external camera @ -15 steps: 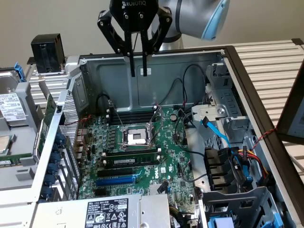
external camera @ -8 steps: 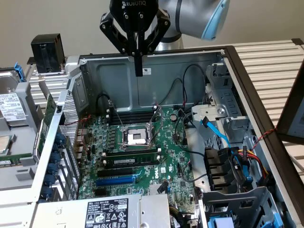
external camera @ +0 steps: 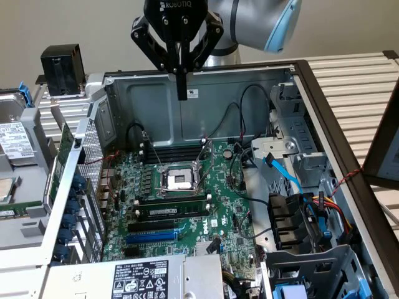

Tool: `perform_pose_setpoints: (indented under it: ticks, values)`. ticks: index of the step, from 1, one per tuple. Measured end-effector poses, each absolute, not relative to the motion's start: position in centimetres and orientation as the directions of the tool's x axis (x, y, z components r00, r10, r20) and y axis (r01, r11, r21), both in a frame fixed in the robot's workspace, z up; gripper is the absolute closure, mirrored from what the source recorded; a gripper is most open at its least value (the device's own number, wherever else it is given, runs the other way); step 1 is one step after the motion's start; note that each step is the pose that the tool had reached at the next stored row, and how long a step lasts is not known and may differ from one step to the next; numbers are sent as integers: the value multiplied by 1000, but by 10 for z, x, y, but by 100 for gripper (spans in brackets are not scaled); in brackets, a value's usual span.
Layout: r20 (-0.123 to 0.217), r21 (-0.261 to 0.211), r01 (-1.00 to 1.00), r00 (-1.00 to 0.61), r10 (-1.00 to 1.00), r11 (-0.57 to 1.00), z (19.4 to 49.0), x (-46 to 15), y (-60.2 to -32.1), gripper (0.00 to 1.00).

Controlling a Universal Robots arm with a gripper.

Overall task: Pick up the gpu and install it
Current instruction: 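Reach for the gpu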

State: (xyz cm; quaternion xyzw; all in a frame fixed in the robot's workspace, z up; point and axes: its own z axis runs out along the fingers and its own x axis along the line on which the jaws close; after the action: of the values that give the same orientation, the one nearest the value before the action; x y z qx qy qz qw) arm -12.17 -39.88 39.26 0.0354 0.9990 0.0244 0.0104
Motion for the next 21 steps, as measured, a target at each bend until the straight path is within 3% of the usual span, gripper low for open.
perform_pose_setpoints:
  ticks: [21]
  values:
    - [-12, 49, 72, -997, 73, 996, 392, -166, -395, 89]
